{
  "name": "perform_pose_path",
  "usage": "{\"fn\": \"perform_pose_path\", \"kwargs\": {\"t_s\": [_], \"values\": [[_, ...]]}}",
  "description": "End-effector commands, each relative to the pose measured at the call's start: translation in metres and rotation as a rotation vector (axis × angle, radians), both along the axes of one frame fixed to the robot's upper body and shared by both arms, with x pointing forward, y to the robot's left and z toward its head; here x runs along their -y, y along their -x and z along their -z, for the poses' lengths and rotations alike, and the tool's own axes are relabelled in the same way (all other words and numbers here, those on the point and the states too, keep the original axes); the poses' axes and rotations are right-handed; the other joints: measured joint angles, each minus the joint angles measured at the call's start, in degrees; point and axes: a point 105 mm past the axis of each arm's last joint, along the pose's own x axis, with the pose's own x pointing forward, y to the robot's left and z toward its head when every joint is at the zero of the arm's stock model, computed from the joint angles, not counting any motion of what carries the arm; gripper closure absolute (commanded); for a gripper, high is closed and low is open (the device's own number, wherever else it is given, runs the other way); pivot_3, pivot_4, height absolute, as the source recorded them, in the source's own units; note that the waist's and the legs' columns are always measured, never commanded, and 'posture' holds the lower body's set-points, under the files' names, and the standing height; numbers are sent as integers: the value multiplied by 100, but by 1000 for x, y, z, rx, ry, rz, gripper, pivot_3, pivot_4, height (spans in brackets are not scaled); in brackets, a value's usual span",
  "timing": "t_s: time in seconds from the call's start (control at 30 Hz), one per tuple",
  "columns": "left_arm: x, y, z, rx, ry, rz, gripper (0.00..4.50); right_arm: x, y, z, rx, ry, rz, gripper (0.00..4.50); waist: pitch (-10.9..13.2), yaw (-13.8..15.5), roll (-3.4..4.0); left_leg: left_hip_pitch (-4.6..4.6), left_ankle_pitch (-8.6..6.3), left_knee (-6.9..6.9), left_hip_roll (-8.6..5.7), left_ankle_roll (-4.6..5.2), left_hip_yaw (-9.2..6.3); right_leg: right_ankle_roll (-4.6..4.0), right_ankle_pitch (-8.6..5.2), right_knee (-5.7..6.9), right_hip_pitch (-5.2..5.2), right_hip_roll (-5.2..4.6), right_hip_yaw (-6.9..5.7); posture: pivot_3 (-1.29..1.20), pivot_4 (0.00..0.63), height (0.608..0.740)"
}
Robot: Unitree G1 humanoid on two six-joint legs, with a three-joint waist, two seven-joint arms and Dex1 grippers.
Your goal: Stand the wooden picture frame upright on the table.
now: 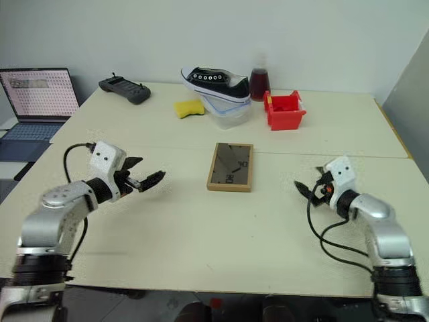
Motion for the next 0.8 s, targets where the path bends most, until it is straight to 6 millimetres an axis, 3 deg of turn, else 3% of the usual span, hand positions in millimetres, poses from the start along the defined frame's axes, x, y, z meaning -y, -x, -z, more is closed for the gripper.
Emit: {"fn": "perform_pose_path", "kwargs": {"t_s": [0.03,0.2,0.33,0.43,0.53,0.7,0.8], "values": [[7,4,-21,27,-75,105,0,-4,4,-19,-15,29,-134,60,1,-1,-2,0,0,1,0,0,0,0,0,0,0,0,0,0,150,740],[7,0,-27,25,-46,101,0,2,-10,-24,22,46,-76,60,10,-3,-3,0,0,6,1,1,1,0,0,4,-2,2,1,0,150,740],[6,-4,-30,57,-29,76,0,-4,-19,-26,36,0,-20,60,10,-1,-3,-6,0,4,2,1,1,0,0,3,-9,2,3,0,150,740],[1,-21,-28,101,-11,-42,447,-11,-36,-31,68,-59,62,535,10,-4,-3,-7,0,10,1,1,2,0,1,11,-12,1,4,0,150,740],[5,-45,-26,160,43,-168,1186,-12,-61,-28,111,-61,189,1334,9,-1,-4,-4,1,13,1,1,1,0,2,17,-11,1,4,0,150,740],[29,-74,-18,205,75,-250,2336,-25,-88,-9,131,-31,299,2667,7,13,-8,-16,1,9,0,-1,2,0,2,4,-15,-4,0,0,150,740],[50,-90,-5,182,115,-258,2940,-44,-101,4,116,-61,329,3372,6,7,-8,-28,10,12,-1,-16,5,0,2,6,-28,-8,-1,0,150,740]]}}
